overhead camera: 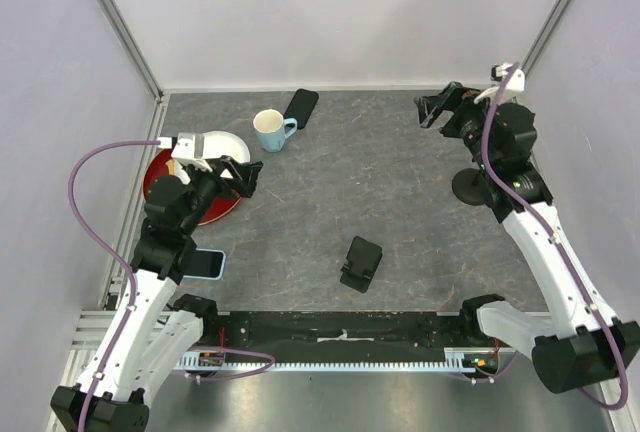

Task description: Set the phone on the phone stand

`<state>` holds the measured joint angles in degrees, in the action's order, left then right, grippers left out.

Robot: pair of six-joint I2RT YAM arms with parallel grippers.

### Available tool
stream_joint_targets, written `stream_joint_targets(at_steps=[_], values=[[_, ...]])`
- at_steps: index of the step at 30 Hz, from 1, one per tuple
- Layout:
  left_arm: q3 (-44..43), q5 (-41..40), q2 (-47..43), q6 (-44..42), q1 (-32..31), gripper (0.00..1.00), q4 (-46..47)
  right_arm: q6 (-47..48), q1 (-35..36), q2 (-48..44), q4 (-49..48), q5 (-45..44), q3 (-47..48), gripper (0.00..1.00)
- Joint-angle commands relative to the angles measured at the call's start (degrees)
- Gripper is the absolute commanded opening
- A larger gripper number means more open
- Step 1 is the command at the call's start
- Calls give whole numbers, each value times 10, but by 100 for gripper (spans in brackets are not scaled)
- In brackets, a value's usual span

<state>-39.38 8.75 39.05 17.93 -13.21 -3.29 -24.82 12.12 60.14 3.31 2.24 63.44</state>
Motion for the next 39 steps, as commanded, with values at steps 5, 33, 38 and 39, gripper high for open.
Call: stream_joint_targets(at_steps=[5, 33, 38, 39], values=[[-25, 48, 10, -11, 2, 95, 24, 29, 5, 74, 80, -89, 46, 98], [-30, 94, 30, 19, 2, 93, 27, -191, -167, 31, 343, -323, 12, 98], [-31, 93, 26, 21, 3, 92, 24, -242, -167, 50, 393, -311, 44, 98], [-32, 94, 26, 23, 3, 92, 23, -241, -167, 58, 393, -292, 47, 98]])
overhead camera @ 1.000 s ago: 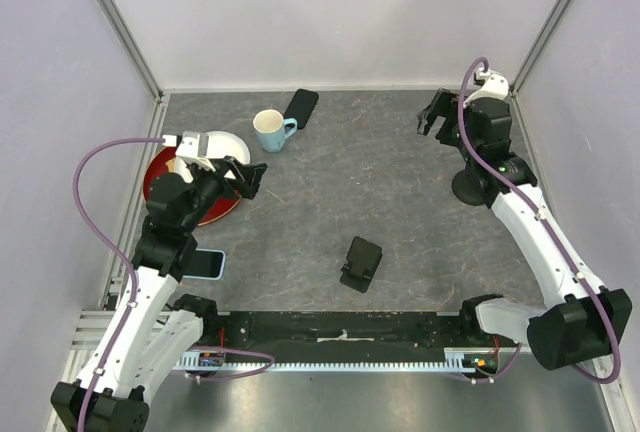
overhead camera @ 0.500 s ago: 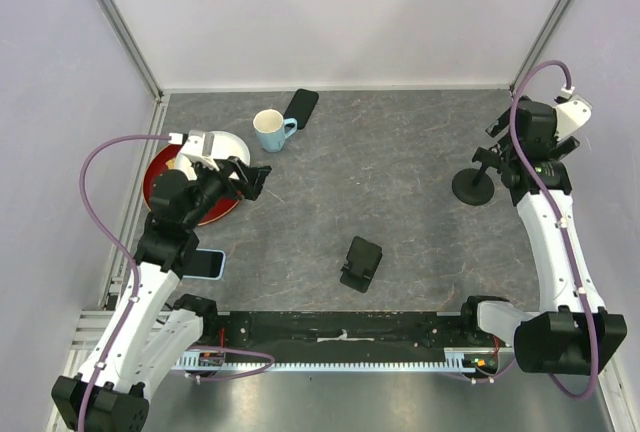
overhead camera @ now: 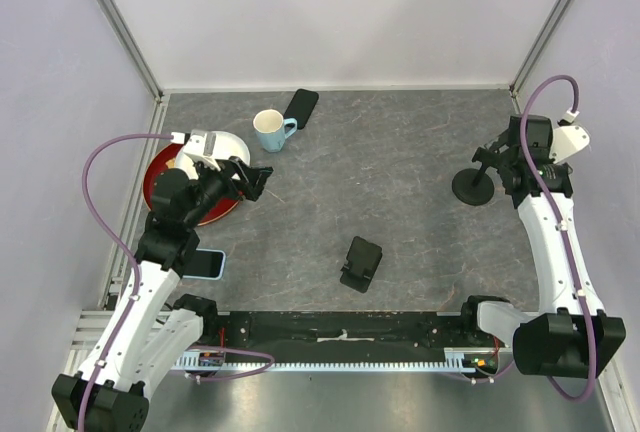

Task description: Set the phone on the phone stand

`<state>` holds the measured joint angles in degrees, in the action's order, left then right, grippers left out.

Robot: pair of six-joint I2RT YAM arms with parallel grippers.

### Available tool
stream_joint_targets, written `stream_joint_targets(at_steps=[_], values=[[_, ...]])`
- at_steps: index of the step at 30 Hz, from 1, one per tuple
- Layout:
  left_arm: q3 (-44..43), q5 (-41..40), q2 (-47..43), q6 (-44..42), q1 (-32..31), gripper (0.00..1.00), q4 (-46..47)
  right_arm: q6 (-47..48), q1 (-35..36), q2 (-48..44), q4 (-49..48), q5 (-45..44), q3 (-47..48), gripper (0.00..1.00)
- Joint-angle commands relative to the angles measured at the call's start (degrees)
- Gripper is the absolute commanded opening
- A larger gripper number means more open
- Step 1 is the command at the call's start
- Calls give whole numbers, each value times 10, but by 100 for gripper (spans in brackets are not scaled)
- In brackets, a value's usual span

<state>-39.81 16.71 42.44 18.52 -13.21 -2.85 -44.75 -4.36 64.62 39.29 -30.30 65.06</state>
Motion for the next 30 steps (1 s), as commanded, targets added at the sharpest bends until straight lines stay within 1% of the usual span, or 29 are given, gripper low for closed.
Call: stream_joint_targets(at_steps=[1, 4, 5, 7, 11, 12, 14, 18, 21, 22, 25, 30], values=[[-26, 14, -8, 19, 3, 92, 19, -40, -3, 16, 33, 41, 31, 98], [-26, 17, -9, 21, 2, 92, 19, -39, -2, 31, 33, 51, 33, 98], [-27, 17, -10, 21, 2, 92, 19, -38, -2, 38, 33, 53, 34, 93], [-26, 17, -12, 22, 3, 91, 19, -37, -2, 40, 33, 47, 35, 91], [-26, 17, -10, 23, 3, 91, 19, -41, -3, 38, 26, 38, 26, 82], [-26, 17, -10, 22, 3, 91, 18, -41, -2, 38, 25, 38, 24, 82], [-26, 17, -7, 24, 3, 91, 18, -39, -3, 41, 18, 39, 21, 76], [-26, 17, -3, 24, 3, 90, 17, -39, -2, 49, 17, 46, 21, 75], [-26, 17, 1, 25, 3, 90, 18, -38, -2, 53, 16, 50, 21, 68], [-26, 17, 2, 25, 3, 90, 18, -37, -3, 53, 15, 52, 20, 63], [-26, 17, 7, 27, 3, 89, 18, -37, -2, 46, 15, 56, 18, 54], [-29, 24, 18, 27, 3, 88, 15, -31, -2, 50, 5, 39, 9, 53]])
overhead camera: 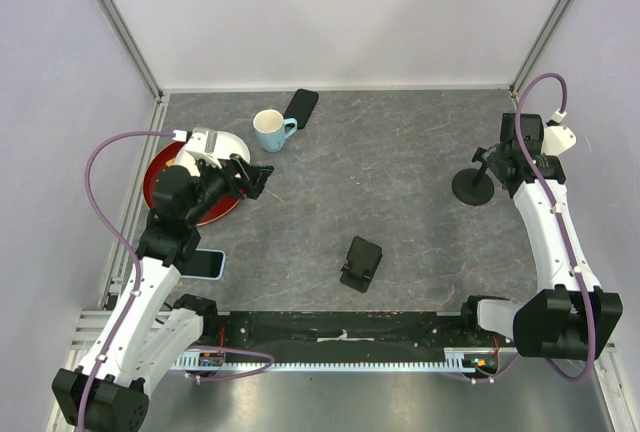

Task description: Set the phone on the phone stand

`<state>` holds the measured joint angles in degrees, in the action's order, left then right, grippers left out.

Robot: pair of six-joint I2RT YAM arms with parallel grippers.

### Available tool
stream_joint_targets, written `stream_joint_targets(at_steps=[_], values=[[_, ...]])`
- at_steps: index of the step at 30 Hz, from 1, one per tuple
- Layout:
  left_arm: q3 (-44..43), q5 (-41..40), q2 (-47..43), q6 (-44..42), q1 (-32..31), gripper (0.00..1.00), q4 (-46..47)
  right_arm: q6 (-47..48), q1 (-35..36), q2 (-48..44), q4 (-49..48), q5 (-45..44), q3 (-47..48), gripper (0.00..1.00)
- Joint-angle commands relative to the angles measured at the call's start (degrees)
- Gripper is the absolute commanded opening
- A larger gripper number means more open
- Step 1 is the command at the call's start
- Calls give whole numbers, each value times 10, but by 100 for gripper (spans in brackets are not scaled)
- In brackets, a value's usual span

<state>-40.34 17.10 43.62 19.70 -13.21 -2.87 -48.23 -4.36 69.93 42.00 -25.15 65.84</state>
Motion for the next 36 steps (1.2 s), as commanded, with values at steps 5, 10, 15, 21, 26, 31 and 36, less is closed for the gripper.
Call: stream_joint_targets(at_steps=[5, 10, 15, 21, 26, 31, 36], values=[[-25, 20, 5, 16, 3, 86, 15, 5, -3, 13, -20, -44, -1, 53], [-25, 20, 8, 16, 3, 85, 15, 9, -2, 26, -21, -49, -2, 53], [-25, 21, 6, 17, 2, 84, 15, 16, -2, 35, -30, -50, -5, 50], [-25, 19, 2, 16, 3, 84, 15, 52, -3, 56, -63, -46, -17, 47], [-25, 17, 2, 16, 3, 84, 13, 81, -2, 82, -67, -39, -9, 28], [-25, 18, 2, 16, 3, 84, 13, 96, -1, 71, -90, -7, -18, 0], [-25, 19, 5, 17, 3, 84, 13, 70, 10, 50, -114, 39, -33, 0]])
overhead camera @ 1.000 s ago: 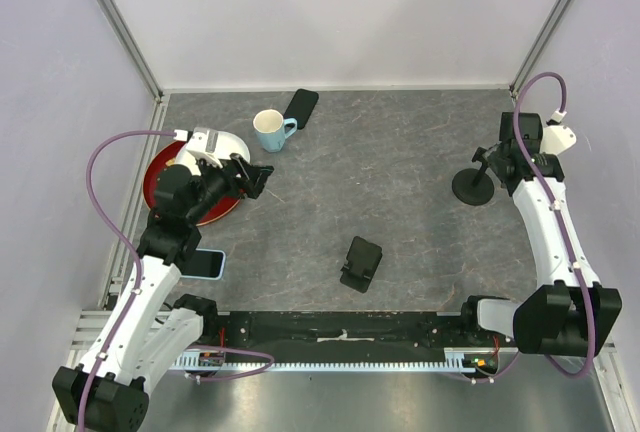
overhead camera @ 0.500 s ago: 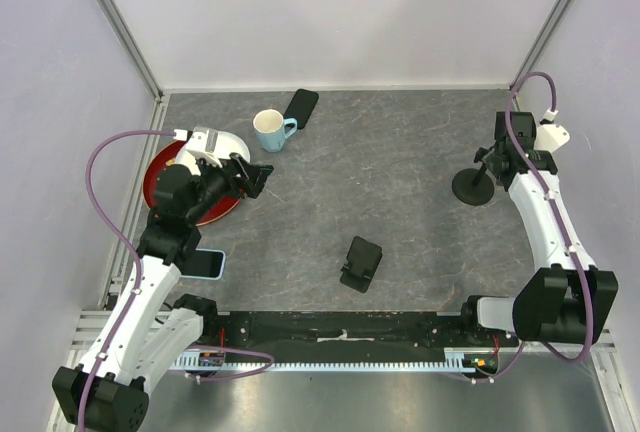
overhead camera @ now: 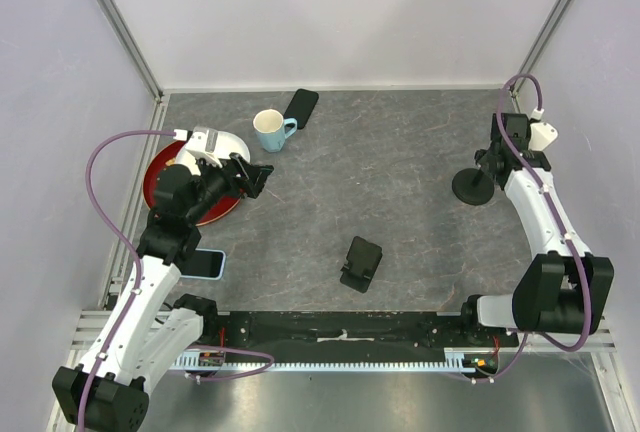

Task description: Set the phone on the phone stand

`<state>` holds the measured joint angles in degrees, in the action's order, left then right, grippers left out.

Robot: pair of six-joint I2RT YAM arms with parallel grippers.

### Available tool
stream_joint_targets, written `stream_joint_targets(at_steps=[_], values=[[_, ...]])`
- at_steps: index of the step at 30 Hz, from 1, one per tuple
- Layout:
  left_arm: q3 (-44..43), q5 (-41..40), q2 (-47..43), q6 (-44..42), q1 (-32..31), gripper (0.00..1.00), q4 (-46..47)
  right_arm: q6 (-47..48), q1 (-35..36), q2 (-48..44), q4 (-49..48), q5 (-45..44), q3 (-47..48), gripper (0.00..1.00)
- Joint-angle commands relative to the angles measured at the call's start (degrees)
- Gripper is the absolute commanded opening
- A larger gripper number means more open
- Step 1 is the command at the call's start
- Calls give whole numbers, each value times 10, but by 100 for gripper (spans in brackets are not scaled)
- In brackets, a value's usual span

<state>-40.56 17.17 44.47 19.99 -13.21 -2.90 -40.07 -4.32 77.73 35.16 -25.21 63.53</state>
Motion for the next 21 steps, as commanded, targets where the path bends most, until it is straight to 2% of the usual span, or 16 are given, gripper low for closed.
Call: stream_joint_targets(at_steps=[1, 11, 15, 16, 17, 20, 21], values=[[-22, 19, -2, 14, 3, 84, 14, -28, 16, -33, -48, 41, -12, 0], [-23, 19, 3, 15, 3, 84, 14, -98, 156, -17, -52, 1, 15, 0], [-24, 18, 0, 13, 3, 84, 12, -62, 171, -21, -47, -13, 32, 2], [-23, 17, 0, 14, 2, 84, 12, -47, 170, -28, -47, -25, 34, 6], [-23, 17, -1, 14, 3, 84, 12, -8, 171, -34, -48, -27, 33, 19], [-24, 19, -3, 14, 2, 84, 12, 41, 165, -85, -61, -42, 21, 45], [-24, 19, -4, 14, 3, 84, 13, 54, 161, -97, -62, -47, 17, 59]])
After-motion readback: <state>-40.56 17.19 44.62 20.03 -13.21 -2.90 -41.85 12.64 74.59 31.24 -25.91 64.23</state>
